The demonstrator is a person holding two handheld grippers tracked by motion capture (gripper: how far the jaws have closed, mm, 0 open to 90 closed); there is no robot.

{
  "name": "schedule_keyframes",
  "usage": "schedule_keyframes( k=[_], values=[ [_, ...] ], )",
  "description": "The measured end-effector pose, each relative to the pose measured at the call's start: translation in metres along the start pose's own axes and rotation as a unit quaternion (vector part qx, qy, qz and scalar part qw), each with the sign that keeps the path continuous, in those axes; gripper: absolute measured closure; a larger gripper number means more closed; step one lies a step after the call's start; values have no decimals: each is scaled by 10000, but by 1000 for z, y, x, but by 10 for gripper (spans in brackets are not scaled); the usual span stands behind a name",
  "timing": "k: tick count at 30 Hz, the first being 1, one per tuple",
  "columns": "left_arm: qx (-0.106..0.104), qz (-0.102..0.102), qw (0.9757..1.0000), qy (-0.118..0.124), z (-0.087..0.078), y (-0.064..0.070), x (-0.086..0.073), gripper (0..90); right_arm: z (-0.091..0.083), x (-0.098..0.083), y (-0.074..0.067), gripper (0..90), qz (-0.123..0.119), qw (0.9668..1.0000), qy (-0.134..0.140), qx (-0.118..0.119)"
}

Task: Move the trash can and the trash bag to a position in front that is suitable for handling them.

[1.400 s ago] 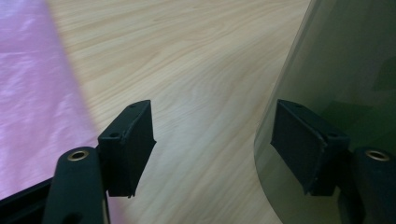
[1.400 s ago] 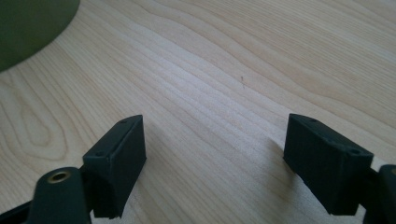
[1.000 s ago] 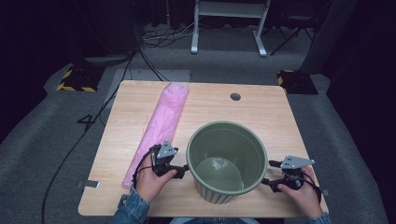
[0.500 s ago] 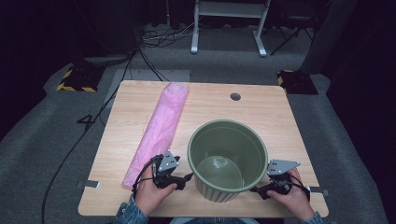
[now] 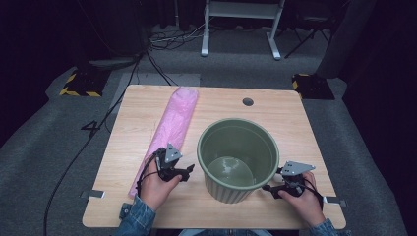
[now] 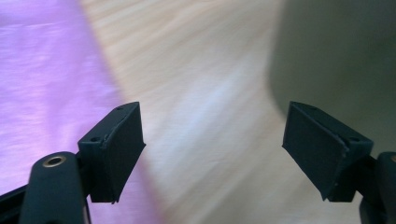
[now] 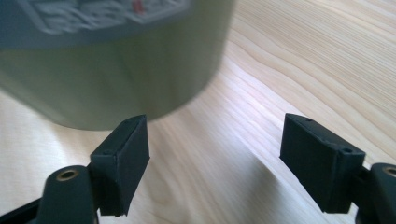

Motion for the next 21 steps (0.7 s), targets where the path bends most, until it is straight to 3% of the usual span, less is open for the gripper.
schedule_keyframes(
  k=[1,3,4,5,15,21],
  values=[
    [0,0,10000,0,0,0,0,191,0,-1,2,242,64,9999,-64,-84],
    [108,-279,9995,-120,3,-20,2,185,2,-4,5,242,169,9996,-170,-150],
    [108,-279,9995,-120,3,-20,2,185,2,-4,5,242,169,9996,-170,-150],
    [186,-373,9990,-146,3,-28,4,185,4,-6,7,229,252,9994,-207,-143],
    [403,-625,9963,-436,13,-61,6,184,5,-8,11,231,303,9993,-145,-130],
    [425,-692,9947,-638,22,-71,7,172,5,-8,10,234,318,9993,-134,-147]
  ],
)
Point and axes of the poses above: each handheld gripper's, and its own axes: z roughly forward along the jaws, x roughly out of its top, y roughly to its right, the point moved 2 cm from there along z, roughly forward along the jaws, and after that the axes turned 14 degrees about -y, right-handed, at the moved point
